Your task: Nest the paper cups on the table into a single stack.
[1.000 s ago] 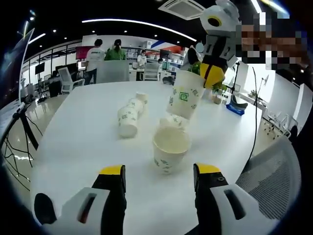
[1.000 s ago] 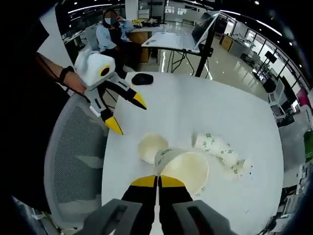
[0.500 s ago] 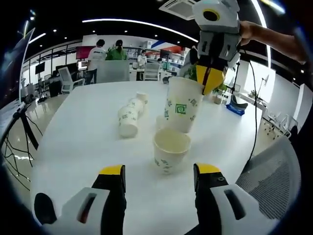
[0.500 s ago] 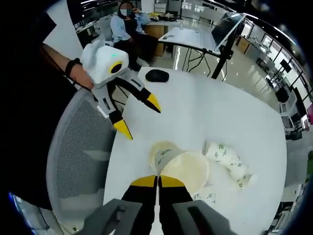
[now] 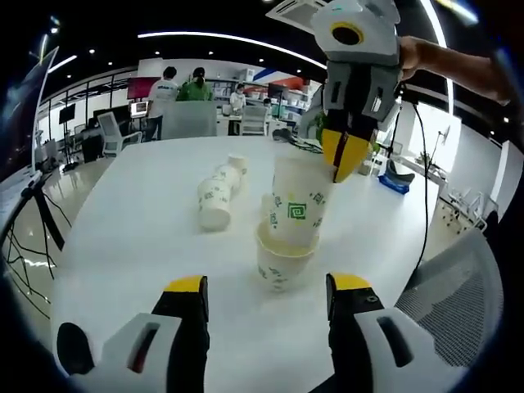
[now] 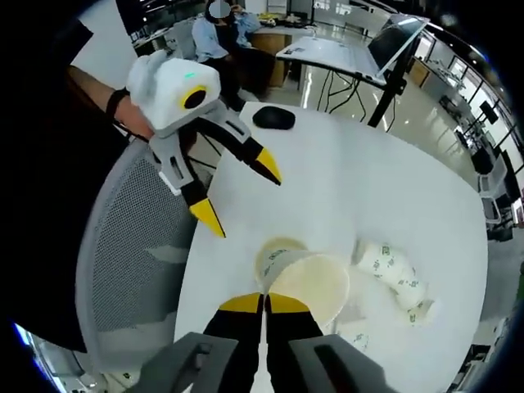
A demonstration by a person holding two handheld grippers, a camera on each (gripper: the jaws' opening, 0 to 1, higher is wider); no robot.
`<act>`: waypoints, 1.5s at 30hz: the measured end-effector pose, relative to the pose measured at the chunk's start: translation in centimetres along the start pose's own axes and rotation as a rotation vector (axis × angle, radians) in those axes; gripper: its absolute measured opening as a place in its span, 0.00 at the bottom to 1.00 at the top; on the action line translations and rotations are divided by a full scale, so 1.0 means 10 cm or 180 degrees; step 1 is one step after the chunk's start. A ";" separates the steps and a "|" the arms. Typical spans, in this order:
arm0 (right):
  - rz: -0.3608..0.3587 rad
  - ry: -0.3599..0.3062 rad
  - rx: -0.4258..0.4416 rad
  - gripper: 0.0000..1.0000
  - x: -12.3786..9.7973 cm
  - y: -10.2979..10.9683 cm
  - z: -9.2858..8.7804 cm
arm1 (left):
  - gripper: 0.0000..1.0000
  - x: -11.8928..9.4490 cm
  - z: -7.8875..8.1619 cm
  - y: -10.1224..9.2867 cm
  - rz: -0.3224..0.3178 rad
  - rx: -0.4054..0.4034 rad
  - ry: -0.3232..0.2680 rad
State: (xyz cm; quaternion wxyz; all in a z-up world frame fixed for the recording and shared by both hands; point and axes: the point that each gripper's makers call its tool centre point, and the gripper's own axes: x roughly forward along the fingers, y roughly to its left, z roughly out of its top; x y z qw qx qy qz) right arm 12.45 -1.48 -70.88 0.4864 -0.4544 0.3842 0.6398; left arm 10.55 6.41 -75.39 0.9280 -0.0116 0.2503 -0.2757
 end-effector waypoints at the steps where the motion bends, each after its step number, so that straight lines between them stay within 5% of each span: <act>1: 0.0000 0.0009 -0.0004 0.00 0.01 0.00 0.00 | 0.57 0.00 0.00 0.00 -0.0002 -0.0002 -0.0003; 45: 0.0151 0.0412 0.0098 0.00 0.66 0.05 -0.10 | 0.58 -0.01 0.02 0.00 -0.0014 0.0004 -0.0029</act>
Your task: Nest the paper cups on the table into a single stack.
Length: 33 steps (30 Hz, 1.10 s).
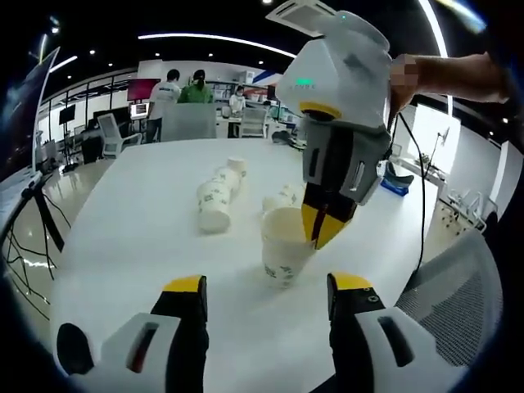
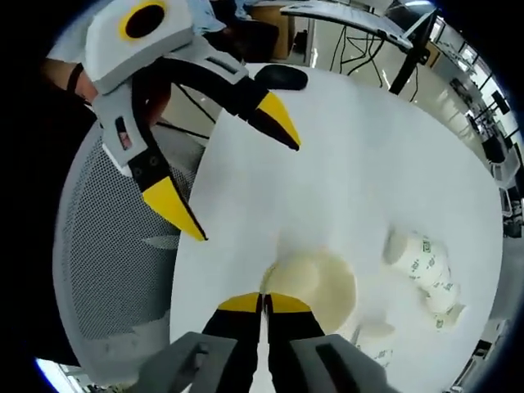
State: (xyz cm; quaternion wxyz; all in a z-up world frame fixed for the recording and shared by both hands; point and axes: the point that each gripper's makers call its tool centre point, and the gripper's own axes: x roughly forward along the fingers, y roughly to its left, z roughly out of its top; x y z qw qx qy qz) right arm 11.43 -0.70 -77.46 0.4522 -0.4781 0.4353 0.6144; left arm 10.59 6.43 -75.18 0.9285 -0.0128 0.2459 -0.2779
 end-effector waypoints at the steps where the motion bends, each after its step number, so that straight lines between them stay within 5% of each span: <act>1: 0.0003 -0.0001 0.0002 0.00 0.00 0.00 0.00 | 0.57 0.00 0.00 0.00 -0.0001 0.0003 0.0004; 25: 0.0042 -0.0199 0.0177 0.04 -0.08 -0.01 0.00 | 0.57 0.02 -0.03 0.00 -0.0013 0.0029 0.0033; 33: 0.0010 -0.0478 0.0391 0.06 -0.24 -0.02 -0.02 | 0.57 0.01 -0.03 -0.03 -0.0025 0.0051 0.0051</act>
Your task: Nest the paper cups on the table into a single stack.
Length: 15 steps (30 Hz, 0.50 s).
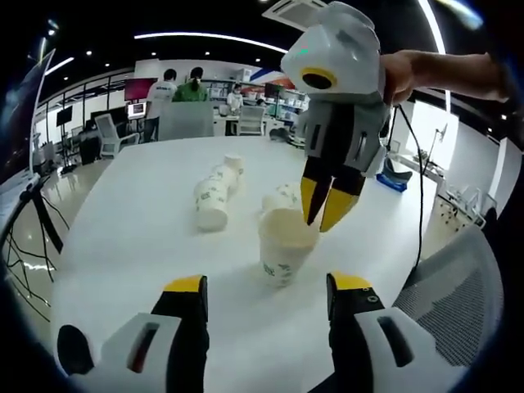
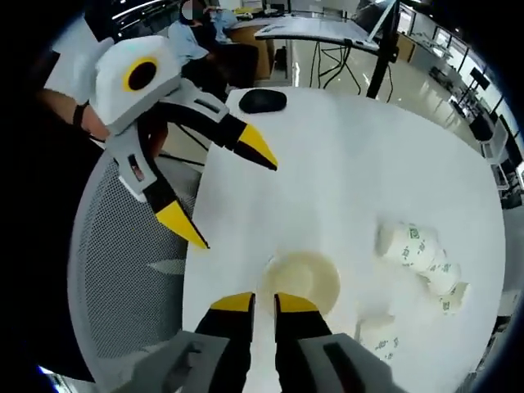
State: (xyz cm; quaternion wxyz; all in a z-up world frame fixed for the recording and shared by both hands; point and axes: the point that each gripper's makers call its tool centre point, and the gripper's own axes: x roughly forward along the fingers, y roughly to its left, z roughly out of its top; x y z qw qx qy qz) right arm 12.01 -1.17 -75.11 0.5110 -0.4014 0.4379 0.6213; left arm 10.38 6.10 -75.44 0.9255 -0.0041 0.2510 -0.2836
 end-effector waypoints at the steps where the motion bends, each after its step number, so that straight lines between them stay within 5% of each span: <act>1: 0.0000 -0.0047 0.0040 0.06 -0.05 0.03 0.01 | 0.57 0.00 0.00 0.00 -0.0005 0.0002 0.0000; 15: -0.0267 -0.0435 0.0462 0.20 -0.40 -0.21 -0.14 | 0.58 0.01 0.00 -0.01 -0.0017 0.0010 0.0000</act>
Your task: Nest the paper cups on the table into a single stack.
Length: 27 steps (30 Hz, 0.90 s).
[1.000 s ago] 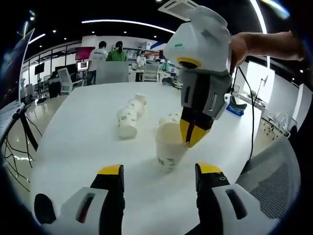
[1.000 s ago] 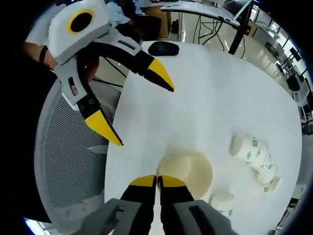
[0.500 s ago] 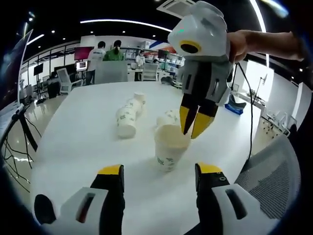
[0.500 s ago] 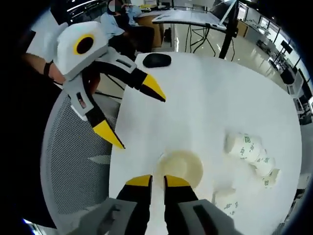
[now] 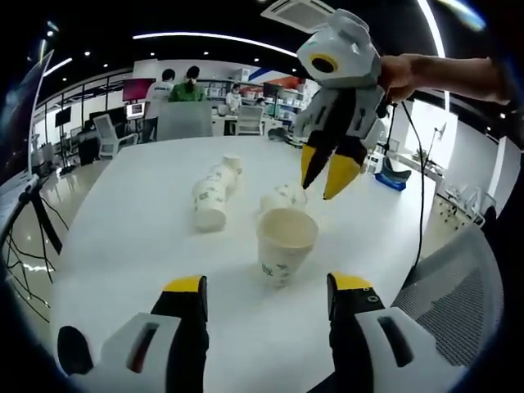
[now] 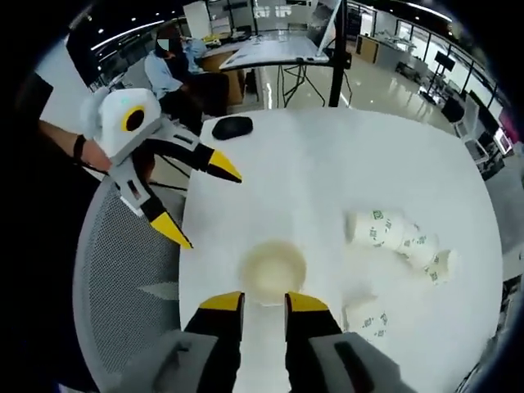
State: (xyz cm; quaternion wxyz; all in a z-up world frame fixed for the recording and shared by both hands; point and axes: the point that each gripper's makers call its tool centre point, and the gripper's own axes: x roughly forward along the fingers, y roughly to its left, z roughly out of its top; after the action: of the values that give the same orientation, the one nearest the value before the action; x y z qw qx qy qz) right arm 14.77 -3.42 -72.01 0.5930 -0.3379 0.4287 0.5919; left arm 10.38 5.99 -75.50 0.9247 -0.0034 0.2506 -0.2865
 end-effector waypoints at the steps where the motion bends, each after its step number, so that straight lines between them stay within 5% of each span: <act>1: -0.0036 -0.0047 0.0050 0.21 -0.03 -0.04 -0.01 | 0.58 0.00 0.00 0.00 0.0001 0.0004 0.0000; 14: -0.0431 -0.0370 0.0591 0.34 -0.38 -0.45 -0.35 | 0.58 0.01 -0.01 -0.01 -0.0016 0.0007 0.0008; 27: -0.0840 -0.0442 0.1101 0.41 -0.41 -0.79 -0.85 | 0.58 0.02 -0.02 0.00 -0.0004 -0.0022 0.0017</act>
State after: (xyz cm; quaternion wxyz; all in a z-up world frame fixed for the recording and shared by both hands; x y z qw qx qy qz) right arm 21.95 -13.43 -72.53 0.7425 -0.2429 0.4340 0.4488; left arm 10.41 5.91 -75.72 0.9238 -0.0060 0.2541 -0.2863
